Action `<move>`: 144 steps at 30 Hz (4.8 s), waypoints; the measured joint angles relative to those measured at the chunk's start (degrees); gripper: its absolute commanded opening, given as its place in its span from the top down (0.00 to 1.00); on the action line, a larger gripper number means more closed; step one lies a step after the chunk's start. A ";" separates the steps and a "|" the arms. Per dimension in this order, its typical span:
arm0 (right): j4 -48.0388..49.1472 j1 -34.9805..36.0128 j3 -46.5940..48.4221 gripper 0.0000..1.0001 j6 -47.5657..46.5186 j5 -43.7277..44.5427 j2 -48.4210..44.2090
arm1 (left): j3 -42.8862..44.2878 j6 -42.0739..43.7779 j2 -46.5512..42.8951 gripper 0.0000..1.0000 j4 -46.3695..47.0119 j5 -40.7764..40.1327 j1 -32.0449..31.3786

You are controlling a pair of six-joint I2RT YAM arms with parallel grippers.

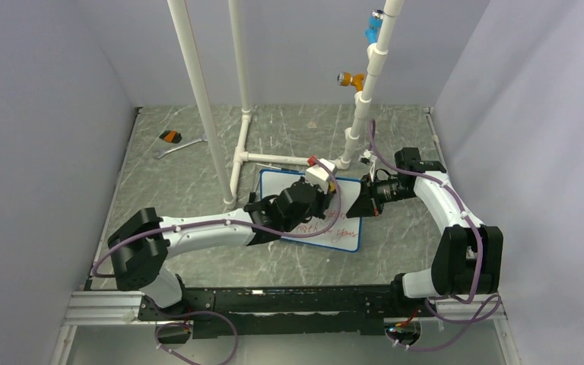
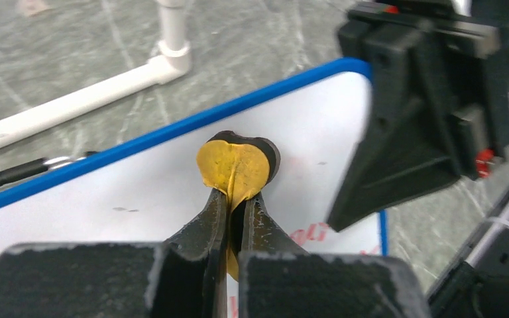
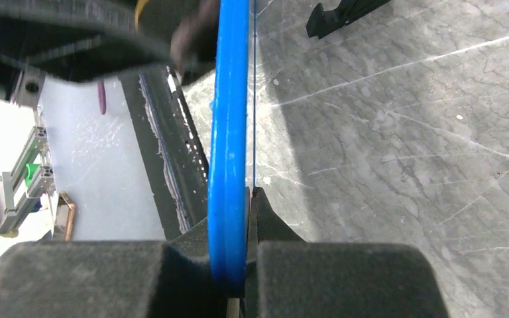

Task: Erase the whiteboard
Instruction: Erase the center of the board with the whiteboard.

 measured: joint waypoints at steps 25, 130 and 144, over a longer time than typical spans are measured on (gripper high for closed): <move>0.37 0.02 0.00 1.00 -0.42 -0.07 0.00 | -2.21 5.86 0.57 1.00 2.80 3.37 -1.44; 0.22 -0.55 0.00 1.00 1.01 -0.48 0.00 | -39.65 -3.48 -17.31 1.00 13.49 5.88 16.06; 0.98 -0.61 0.02 1.00 -0.33 -0.31 0.00 | -29.49 1.33 -17.68 1.00 1.51 7.37 18.16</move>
